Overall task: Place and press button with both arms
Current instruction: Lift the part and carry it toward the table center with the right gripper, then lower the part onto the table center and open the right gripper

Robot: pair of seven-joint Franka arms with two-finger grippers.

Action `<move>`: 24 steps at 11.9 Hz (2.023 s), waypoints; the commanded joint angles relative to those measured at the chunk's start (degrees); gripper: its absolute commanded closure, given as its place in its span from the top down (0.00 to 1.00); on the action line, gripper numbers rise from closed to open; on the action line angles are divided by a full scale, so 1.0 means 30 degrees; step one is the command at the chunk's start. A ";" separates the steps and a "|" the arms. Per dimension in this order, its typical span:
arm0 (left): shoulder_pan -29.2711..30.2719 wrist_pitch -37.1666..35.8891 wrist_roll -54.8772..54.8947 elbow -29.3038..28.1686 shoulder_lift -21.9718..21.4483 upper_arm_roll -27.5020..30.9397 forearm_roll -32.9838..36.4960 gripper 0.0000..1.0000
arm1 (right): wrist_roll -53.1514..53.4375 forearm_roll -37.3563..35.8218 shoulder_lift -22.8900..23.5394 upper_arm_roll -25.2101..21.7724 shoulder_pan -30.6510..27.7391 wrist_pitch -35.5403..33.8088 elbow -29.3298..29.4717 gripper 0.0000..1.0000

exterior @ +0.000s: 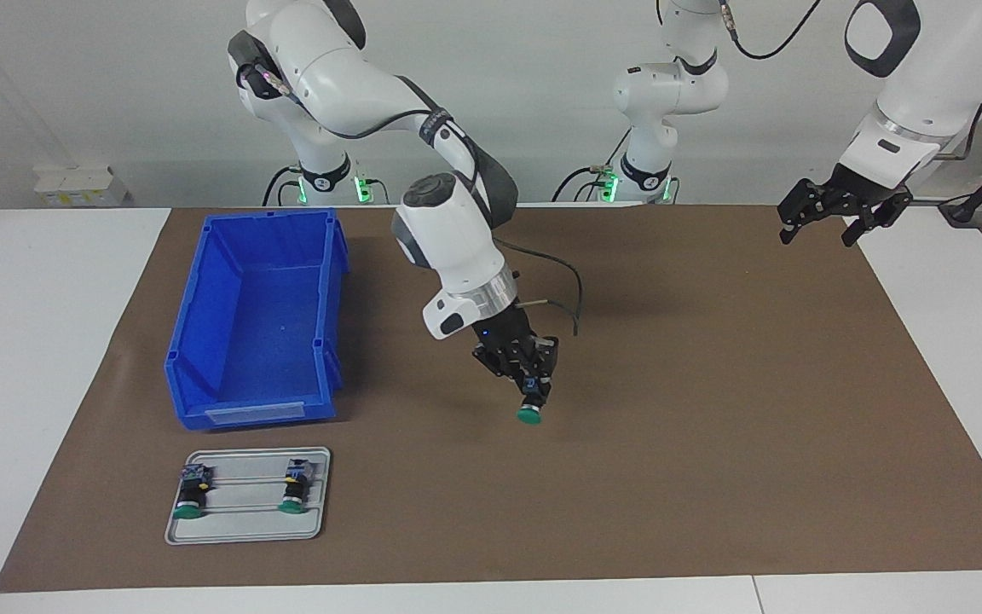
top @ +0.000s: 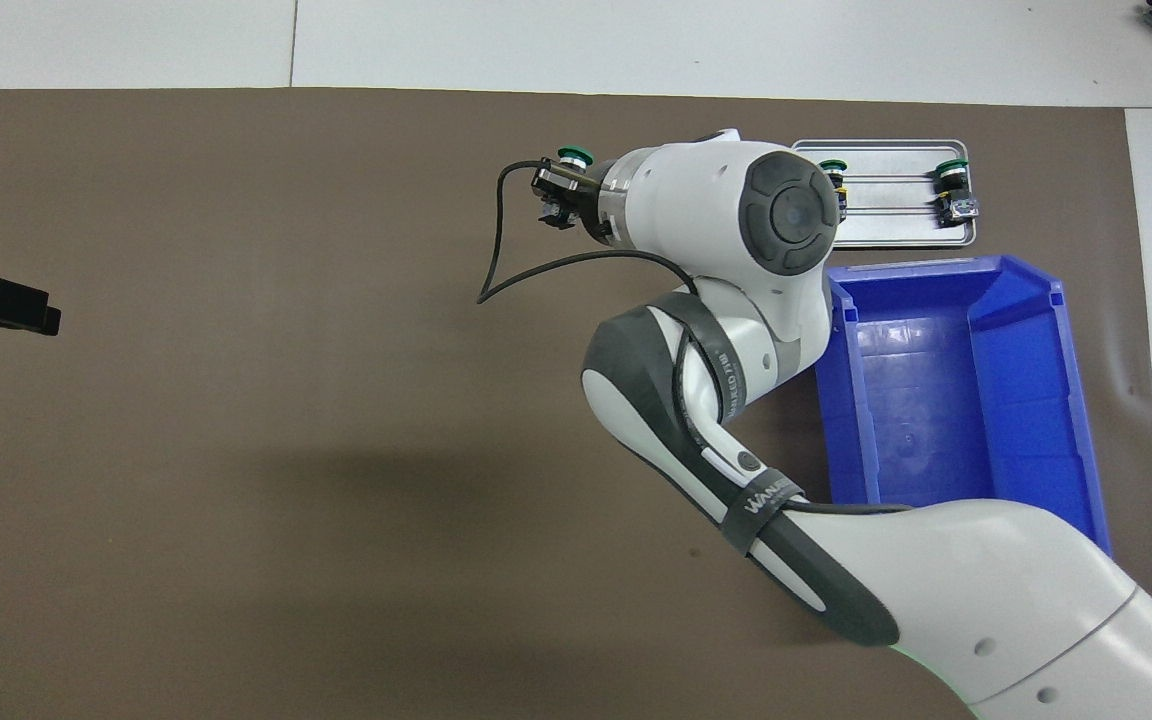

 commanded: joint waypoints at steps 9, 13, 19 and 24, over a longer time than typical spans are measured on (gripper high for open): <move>0.0025 0.0262 -0.0218 -0.0619 -0.0523 -0.0149 0.0340 1.00 | 0.4698 0.0009 0.1220 -0.0037 0.1070 0.3881 -0.1996 0.00; 0.0112 0.0555 0.0222 -0.0589 -0.0523 -0.0149 0.0311 1.00 | 0.7591 -0.0137 0.1133 -0.0357 0.1596 0.3822 -0.2288 0.00; 0.0024 0.0760 0.1039 -0.0560 -0.0493 -0.0208 0.0311 1.00 | 1.2924 -0.0782 0.0840 -0.5799 0.4959 0.1023 -0.1590 0.00; 0.0083 0.0673 0.3354 -0.0531 -0.0493 -0.0208 0.0282 1.00 | 1.7231 -0.2448 0.0839 -0.7420 0.6870 -0.3704 0.0434 0.00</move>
